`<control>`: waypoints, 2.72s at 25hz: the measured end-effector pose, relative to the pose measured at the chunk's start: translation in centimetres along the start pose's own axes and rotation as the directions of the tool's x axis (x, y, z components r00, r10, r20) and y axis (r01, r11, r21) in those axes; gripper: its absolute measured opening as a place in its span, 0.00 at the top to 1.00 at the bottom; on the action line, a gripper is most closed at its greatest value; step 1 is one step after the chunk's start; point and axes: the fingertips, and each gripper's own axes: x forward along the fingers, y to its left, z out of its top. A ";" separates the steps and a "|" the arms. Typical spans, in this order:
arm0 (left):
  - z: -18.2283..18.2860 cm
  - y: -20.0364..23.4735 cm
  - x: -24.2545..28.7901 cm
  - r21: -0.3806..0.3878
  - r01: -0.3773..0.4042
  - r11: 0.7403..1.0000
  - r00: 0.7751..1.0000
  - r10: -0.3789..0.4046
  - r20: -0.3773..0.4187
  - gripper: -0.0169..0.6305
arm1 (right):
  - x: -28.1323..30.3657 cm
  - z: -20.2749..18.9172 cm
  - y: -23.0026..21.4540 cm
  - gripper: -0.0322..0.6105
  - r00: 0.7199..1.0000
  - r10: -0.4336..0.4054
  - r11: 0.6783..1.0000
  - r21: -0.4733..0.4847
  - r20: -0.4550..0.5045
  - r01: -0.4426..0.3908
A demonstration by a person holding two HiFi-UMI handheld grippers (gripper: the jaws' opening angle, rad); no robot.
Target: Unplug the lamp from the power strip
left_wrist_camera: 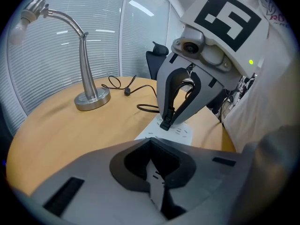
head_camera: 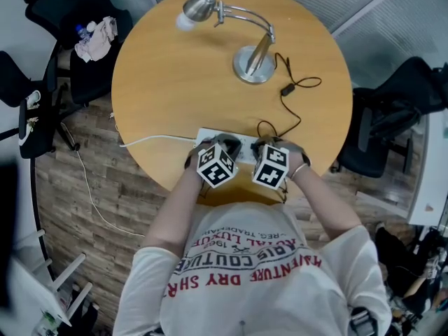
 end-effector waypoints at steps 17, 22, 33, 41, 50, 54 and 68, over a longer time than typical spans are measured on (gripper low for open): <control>-0.4 -0.3 -0.2 0.076 -0.019 0.997 1.000 0.017 0.023 0.93 | -6.8 2.0 -0.8 0.84 0.987 -0.017 0.988 0.156 0.159 -0.008; -0.2 -0.5 -0.5 0.133 -0.074 0.988 0.995 0.065 0.071 0.93 | -8.9 2.8 -2.1 0.84 0.937 -0.137 0.956 0.289 0.322 0.041; 2.0 0.6 -4.4 -0.021 -0.183 0.983 0.964 0.184 0.192 0.93 | -15.2 4.5 -3.9 0.84 0.658 -0.460 0.848 0.514 0.596 0.127; 9.4 2.2 -12.6 -0.226 -0.224 0.948 0.821 0.309 0.480 0.93 | -21.2 6.0 -4.1 0.84 0.458 -0.572 0.813 0.542 0.680 0.212; 13.1 2.8 -22.0 -0.306 -0.256 0.917 0.643 0.398 0.654 0.93 | -22.3 5.5 -3.7 0.84 0.418 -0.566 0.817 0.550 0.711 0.171; 13.3 2.5 -23.7 -0.308 -0.278 0.910 0.615 0.414 0.671 0.93 | -22.4 5.0 -4.0 0.84 0.404 -0.585 0.802 0.575 0.704 0.159; 14.0 1.4 -22.5 -0.263 -0.290 0.920 0.646 0.390 0.655 0.93 | -22.3 4.2 -4.3 0.84 0.407 -0.608 0.780 0.608 0.682 0.148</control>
